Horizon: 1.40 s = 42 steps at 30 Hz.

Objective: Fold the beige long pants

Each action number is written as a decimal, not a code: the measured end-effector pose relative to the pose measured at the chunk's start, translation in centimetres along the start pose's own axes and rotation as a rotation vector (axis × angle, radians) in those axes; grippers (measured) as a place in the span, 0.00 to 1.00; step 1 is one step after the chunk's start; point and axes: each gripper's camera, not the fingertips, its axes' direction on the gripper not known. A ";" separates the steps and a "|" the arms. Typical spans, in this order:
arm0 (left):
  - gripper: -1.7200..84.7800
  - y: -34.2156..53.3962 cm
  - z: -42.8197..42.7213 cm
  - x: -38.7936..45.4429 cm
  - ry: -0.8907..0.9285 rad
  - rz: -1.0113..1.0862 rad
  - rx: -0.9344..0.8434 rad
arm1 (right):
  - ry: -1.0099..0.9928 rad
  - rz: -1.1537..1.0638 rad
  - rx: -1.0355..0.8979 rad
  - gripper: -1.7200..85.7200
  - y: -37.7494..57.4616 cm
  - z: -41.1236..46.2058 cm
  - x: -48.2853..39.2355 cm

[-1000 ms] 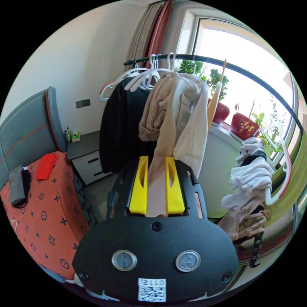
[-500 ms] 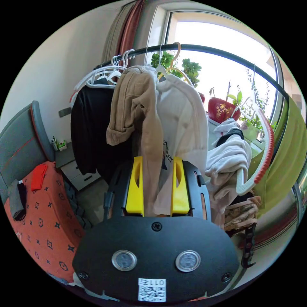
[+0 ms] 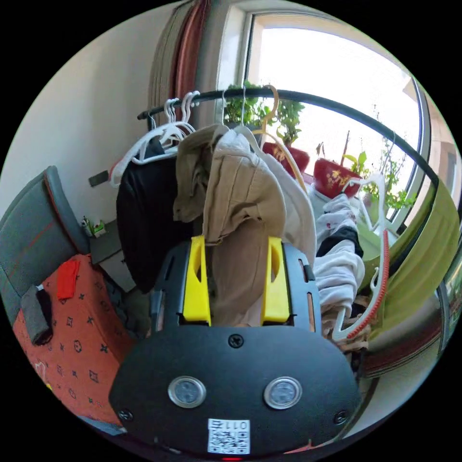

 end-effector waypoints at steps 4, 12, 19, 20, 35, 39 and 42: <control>0.02 -0.2 -0.1 -0.5 0.000 0.006 -0.016 | 0.111 -0.067 0.167 0.17 1.1 0.3 0.9; 0.02 -1.1 0.1 -1.0 0.028 0.038 -0.045 | 0.024 -0.123 0.010 0.19 0.5 8.3 2.2; 0.02 -1.9 -1.2 -0.8 -0.024 0.086 -0.053 | 0.039 -0.116 0.178 0.20 -4.2 9.3 0.5; 0.02 -2.1 -1.3 -0.9 -0.030 0.090 -0.058 | -0.020 -0.103 0.103 0.20 -6.1 10.7 0.9; 0.02 -3.7 -2.9 -0.7 -0.226 0.155 -0.099 | -0.210 -0.068 -0.275 0.19 -17.3 23.9 3.5; 0.02 -4.3 -2.1 -1.4 -0.229 0.171 -0.146 | -0.067 -0.126 -0.263 0.17 -17.1 25.2 4.1; 0.02 -4.6 -1.3 -1.4 -0.214 0.174 -0.146 | 0.075 -0.171 -0.308 0.16 -17.7 26.6 3.7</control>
